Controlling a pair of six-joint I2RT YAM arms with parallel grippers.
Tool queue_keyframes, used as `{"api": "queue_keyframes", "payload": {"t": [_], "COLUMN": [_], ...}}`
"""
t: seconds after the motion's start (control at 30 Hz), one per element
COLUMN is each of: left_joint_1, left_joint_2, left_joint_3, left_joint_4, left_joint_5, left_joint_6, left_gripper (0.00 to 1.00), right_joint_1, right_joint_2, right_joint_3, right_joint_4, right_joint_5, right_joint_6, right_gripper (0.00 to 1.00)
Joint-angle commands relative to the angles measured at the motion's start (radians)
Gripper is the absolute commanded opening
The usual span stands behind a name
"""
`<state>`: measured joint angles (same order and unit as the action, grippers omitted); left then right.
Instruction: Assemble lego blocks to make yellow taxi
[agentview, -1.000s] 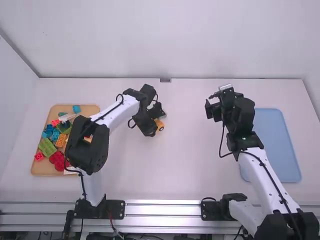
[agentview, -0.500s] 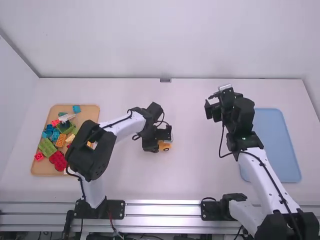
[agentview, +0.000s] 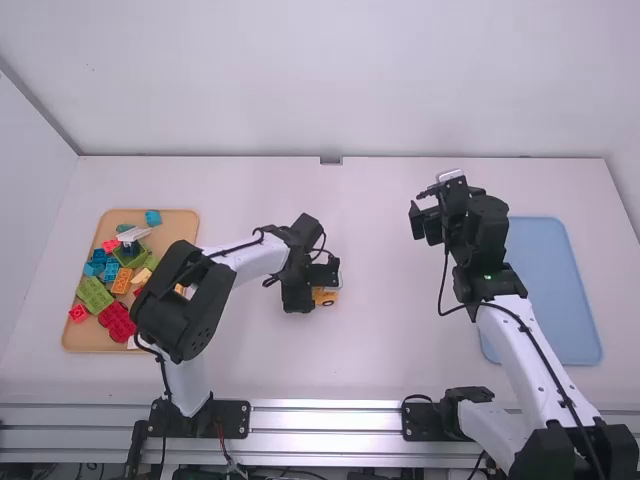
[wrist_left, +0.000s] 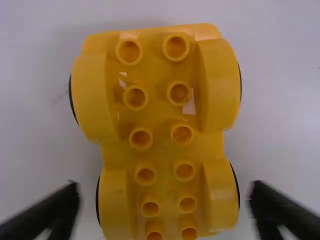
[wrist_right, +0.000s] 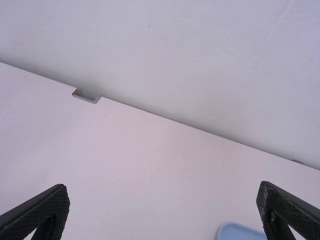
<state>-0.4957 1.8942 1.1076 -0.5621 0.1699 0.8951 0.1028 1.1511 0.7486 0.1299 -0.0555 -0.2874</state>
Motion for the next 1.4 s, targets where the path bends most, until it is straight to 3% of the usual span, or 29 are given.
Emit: {"api": "queue_keyframes", "payload": {"t": [0.0,0.17,0.57,0.73,1.1,1.37], "left_joint_1": [0.003,-0.002,0.099,0.235,0.652,0.932], "left_joint_2": [-0.011,-0.011,-0.03,-0.03,-0.03,-0.03], "left_joint_3": [0.0,0.02,0.336,0.468,0.516,0.478], "left_joint_4": [0.0,-0.011,-0.3,-0.316,-0.34,-0.429], "left_joint_5": [-0.006,-0.021,0.13,0.126,0.121,-0.235], "left_joint_6": [-0.011,-0.019,-0.116,-0.433,-1.02,-1.322], "left_gripper": [0.99,0.99,0.94,0.94,0.99,0.99], "right_joint_1": [0.003,0.003,0.003,0.003,0.003,0.003], "right_joint_2": [0.007,0.007,0.007,0.006,0.007,0.006], "right_joint_3": [0.041,0.041,0.041,0.041,0.041,0.041], "right_joint_4": [0.0,-0.001,0.0,0.0,0.0,0.002], "right_joint_5": [0.0,-0.001,0.0,0.0,0.0,0.0], "right_joint_6": [0.006,0.006,0.006,0.006,0.006,0.006], "right_gripper": [0.99,0.99,0.99,0.99,0.99,0.99]}}
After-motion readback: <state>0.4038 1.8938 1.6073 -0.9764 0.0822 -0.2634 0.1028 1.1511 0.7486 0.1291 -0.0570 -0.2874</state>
